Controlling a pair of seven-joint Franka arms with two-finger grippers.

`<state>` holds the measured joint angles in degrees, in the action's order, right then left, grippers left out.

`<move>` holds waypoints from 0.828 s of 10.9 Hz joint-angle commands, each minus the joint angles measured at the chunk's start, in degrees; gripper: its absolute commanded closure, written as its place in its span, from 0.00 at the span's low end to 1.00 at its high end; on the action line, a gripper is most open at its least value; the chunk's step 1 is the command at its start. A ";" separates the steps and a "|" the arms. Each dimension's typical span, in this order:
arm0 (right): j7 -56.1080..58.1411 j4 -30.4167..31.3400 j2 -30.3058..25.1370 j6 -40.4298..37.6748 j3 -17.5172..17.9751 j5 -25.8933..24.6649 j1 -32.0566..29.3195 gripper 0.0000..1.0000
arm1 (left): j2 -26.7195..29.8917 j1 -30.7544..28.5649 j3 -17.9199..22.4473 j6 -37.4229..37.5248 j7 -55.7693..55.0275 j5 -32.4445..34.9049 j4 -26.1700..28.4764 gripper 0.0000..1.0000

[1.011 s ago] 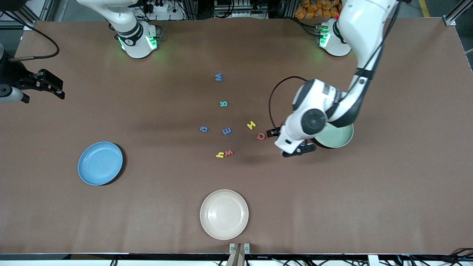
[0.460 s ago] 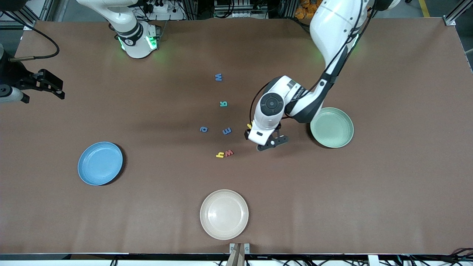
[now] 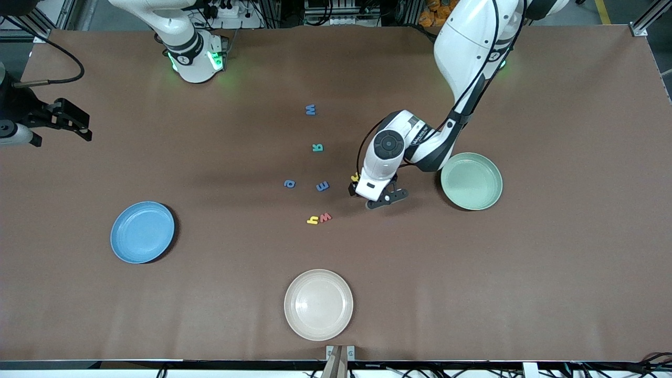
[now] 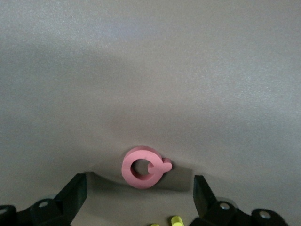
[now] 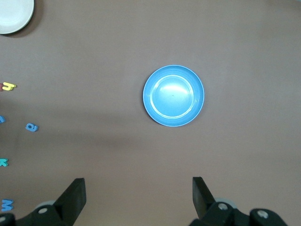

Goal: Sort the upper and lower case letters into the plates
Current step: 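Lower the left gripper and close it on the pink G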

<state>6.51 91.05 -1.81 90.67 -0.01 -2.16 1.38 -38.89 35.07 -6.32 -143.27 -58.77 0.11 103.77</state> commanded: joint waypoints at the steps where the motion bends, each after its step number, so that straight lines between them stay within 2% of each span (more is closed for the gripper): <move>1: 0.61 0.18 -0.30 -0.06 -0.25 0.40 0.29 0.00 | 1.01 0.70 0.08 -0.78 -1.87 1.65 1.78 0.00; 3: 0.61 0.26 -0.30 -0.14 -0.25 0.40 0.29 0.00 | 0.75 0.71 0.08 -0.96 -1.78 3.13 1.87 0.00; 5: 0.61 0.26 -0.30 -0.23 -0.25 0.40 0.29 0.00 | 0.39 -1.04 -0.09 -0.96 -1.61 8.48 1.52 0.00; 9: 0.61 0.35 -0.30 -0.14 -0.25 0.40 0.29 0.00 | -0.31 -1.14 -0.10 -1.05 -1.87 8.50 0.47 0.00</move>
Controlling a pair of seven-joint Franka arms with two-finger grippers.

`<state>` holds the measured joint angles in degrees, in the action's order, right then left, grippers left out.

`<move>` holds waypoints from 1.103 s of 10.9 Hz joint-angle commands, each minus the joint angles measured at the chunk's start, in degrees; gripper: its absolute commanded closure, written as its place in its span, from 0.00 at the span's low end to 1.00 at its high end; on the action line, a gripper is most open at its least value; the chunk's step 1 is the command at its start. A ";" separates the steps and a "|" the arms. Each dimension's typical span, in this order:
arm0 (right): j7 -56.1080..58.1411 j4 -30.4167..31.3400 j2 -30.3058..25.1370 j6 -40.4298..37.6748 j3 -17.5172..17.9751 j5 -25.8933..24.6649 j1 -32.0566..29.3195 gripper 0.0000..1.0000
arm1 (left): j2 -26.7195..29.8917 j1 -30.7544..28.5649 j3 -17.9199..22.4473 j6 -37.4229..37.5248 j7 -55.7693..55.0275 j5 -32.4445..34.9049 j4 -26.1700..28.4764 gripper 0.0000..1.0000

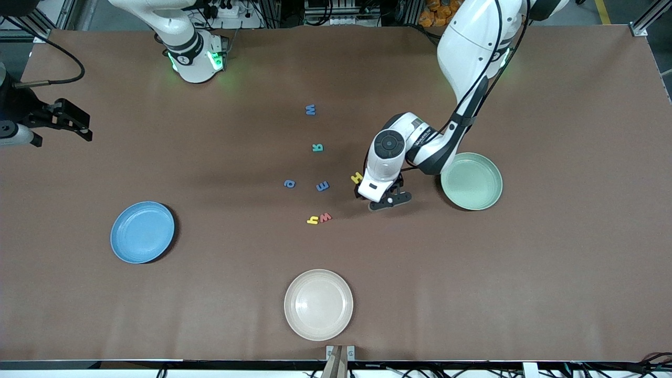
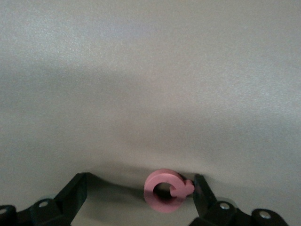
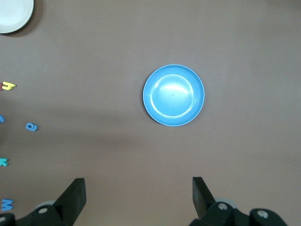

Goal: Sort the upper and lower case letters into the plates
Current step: 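Lower the left gripper and close it on the pink G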

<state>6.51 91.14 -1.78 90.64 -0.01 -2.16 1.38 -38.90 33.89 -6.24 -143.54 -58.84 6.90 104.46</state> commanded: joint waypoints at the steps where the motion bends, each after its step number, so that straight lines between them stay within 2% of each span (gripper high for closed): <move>1: 0.61 0.27 -0.33 -0.11 -0.26 0.40 0.29 0.00 | -0.39 0.04 -0.17 -0.77 -1.81 1.10 -0.39 0.00; 4: 0.61 0.27 -0.33 -0.11 -0.17 0.40 0.29 0.00 | -0.83 0.48 -0.26 -0.77 -5.22 1.36 -0.92 0.00; 6: 0.61 0.27 -0.33 -0.11 -0.26 0.40 0.29 0.00 | -1.00 0.39 -0.26 -0.77 -5.32 1.27 -1.27 0.26; 7: 0.61 0.27 -0.24 -0.11 -0.26 0.40 0.29 0.00 | -1.09 0.48 -0.26 -0.77 -5.23 1.45 -1.27 0.35; 9: 0.61 0.27 -0.24 -0.11 -0.26 0.40 0.29 0.00 | -1.09 0.39 -0.26 -0.77 -5.32 1.62 -1.27 0.44; 11: 0.61 0.27 -0.24 -0.11 -0.17 0.40 0.29 0.00 | -1.44 0.56 -0.26 -0.77 -5.32 1.62 -1.53 0.45; 12: 0.61 0.27 -0.24 -0.11 -0.17 0.40 0.29 0.00 | -1.53 0.56 -0.26 -0.77 -5.32 1.62 -1.71 0.50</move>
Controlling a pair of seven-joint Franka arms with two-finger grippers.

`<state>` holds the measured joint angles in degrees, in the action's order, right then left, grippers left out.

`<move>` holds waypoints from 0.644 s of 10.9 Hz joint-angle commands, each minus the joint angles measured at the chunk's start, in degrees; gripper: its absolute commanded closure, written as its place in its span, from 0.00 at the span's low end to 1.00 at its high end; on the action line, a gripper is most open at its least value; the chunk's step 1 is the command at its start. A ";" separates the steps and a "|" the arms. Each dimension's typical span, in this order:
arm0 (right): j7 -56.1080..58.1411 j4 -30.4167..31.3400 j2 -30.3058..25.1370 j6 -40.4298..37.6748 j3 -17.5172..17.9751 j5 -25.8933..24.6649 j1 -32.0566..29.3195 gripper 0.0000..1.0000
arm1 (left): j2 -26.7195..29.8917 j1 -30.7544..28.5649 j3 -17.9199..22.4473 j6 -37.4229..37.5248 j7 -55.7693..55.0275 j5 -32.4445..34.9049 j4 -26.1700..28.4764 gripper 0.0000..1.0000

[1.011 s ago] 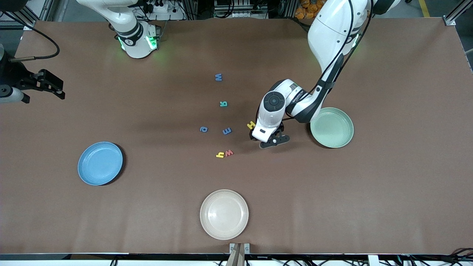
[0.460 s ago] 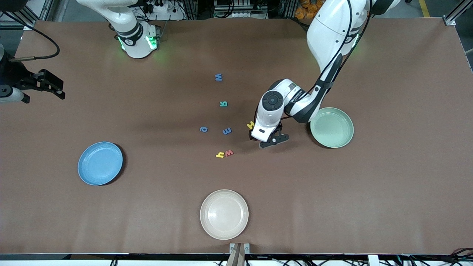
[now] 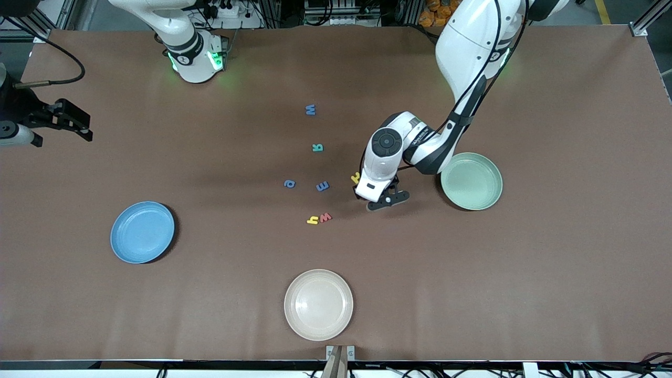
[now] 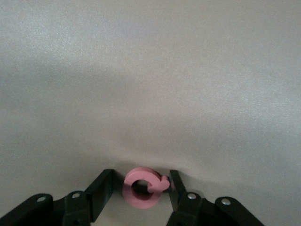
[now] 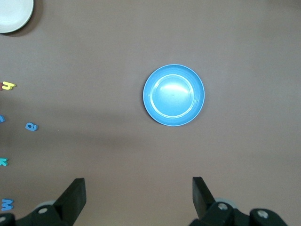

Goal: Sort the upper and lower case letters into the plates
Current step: 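Lower the left gripper and close it on the pink G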

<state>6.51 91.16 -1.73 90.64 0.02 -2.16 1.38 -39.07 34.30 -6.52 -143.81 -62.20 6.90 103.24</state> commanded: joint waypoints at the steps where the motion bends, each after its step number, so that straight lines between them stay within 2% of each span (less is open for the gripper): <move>1: 0.61 0.25 -0.29 -0.11 -0.28 0.40 0.29 0.00 | -1.36 0.06 0.02 -0.50 -1.96 1.62 -0.50 0.51; 2: 0.61 0.25 -0.29 -0.02 -0.28 0.40 0.29 0.00 | -1.36 0.06 0.02 -0.50 -1.96 1.62 -0.50 0.58; 7: 0.61 1.04 -0.29 0.24 -0.19 0.40 0.38 0.00 | -1.27 -0.37 0.02 -0.33 -1.08 1.62 -1.02 0.61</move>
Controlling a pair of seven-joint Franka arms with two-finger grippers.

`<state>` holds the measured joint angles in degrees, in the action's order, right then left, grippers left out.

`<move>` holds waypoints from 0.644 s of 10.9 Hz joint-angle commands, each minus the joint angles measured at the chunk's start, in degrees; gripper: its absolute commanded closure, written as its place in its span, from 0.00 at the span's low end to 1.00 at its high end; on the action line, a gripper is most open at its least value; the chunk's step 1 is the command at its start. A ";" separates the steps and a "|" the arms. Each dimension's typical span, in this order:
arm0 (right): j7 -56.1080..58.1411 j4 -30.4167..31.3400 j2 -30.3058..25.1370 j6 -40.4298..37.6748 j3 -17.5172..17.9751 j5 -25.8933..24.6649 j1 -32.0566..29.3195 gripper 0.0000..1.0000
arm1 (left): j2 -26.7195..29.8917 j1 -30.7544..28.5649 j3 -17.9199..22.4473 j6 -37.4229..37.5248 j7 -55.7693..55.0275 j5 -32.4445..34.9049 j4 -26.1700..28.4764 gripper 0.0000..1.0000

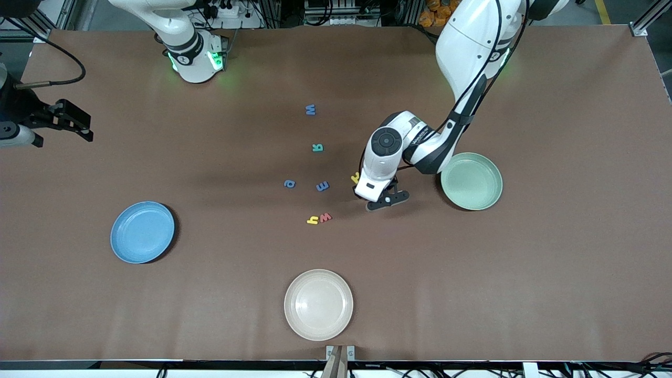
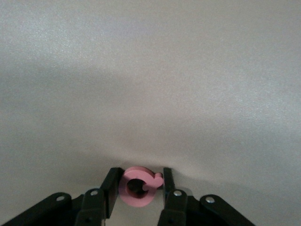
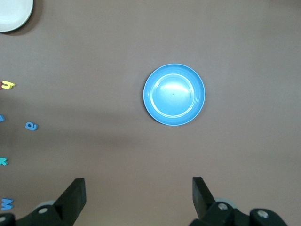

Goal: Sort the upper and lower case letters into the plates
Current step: 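Lower the left gripper and close it on the pink G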

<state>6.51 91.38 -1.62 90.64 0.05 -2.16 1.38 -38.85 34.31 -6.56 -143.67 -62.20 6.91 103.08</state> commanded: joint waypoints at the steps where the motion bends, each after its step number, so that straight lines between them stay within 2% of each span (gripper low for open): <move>1: 0.61 0.81 -0.40 0.67 -0.23 0.40 0.37 0.00 | -1.40 -0.47 -0.03 0.05 -0.99 1.27 -1.04 0.61; 3: 0.43 0.81 -0.40 0.86 -0.23 0.40 0.81 0.00 | -0.79 -2.65 -0.12 4.16 3.72 1.27 -1.47 0.61; 7: 0.43 0.81 -0.31 0.94 -0.23 0.23 0.99 0.00 | 3.07 -12.40 -5.11 15.94 17.70 1.09 -2.62 0.61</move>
<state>6.51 91.61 -1.53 91.05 0.11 -2.16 1.99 -38.19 25.46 -9.14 -131.68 -47.94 6.91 100.05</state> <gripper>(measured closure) 0.000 0.577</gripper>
